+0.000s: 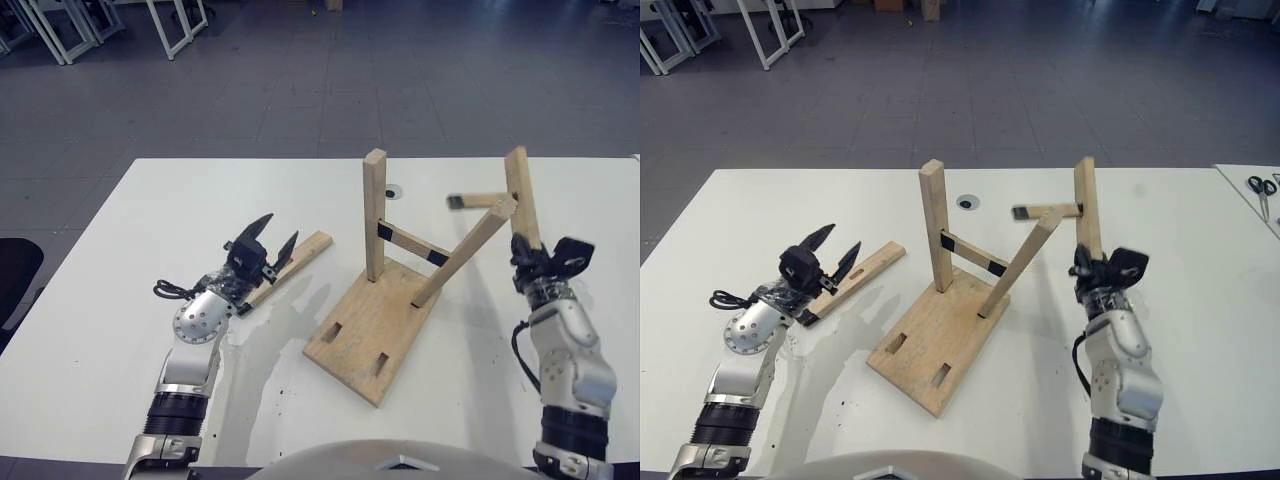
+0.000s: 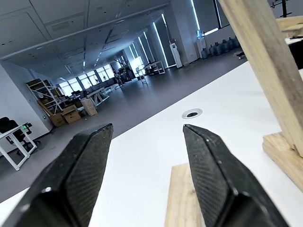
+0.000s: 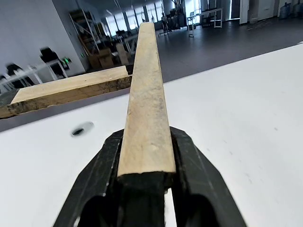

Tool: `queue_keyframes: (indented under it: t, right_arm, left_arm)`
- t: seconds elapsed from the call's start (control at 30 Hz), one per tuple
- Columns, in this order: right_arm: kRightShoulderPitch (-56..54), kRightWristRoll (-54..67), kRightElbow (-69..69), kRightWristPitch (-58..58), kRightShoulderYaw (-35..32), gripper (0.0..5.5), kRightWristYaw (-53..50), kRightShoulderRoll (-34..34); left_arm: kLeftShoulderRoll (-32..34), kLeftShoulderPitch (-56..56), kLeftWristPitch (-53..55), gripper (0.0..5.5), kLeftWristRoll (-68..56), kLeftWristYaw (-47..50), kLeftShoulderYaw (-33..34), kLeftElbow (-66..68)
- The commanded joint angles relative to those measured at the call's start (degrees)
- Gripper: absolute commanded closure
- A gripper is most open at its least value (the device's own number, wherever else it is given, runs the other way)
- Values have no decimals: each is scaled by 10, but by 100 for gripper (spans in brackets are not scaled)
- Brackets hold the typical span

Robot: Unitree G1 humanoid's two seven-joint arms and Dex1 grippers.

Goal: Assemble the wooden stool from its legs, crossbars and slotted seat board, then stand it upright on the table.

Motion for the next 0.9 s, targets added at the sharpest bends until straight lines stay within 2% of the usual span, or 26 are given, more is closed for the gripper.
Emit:
queue_keyframes:
  t: [0.03, 0.2, 0.4, 0.63, 0.77, 0.83, 0.9]
  right_arm:
    - [-76, 132, -61, 77, -55, 449, -29, -12]
    - [-160, 327, -113, 157, -102, 449, -87, -50]
    - [-244, 555, -136, 200, -103, 449, -162, -127]
    - [-276, 802, -168, 170, -50, 449, -219, -187]
    - [-254, 848, -179, 148, -19, 449, -213, -157]
    - [-255, 849, -181, 143, 10, 449, -200, -115]
    - [-248, 849, -186, 148, 42, 449, -184, -70]
  left_arm:
    - [5, -64, 71, 279, -53, 6, 34, -48]
    - [6, -138, 237, 279, -192, 21, 81, -137]
    - [14, -205, 458, 279, -497, 59, 148, -230]
    - [4, -242, 542, 178, -760, 166, 167, -261]
    - [12, -239, 566, 178, -854, 166, 154, -253]
    - [18, -232, 573, 178, -889, 161, 153, -245]
    - [26, -223, 583, 147, -915, 149, 153, -235]
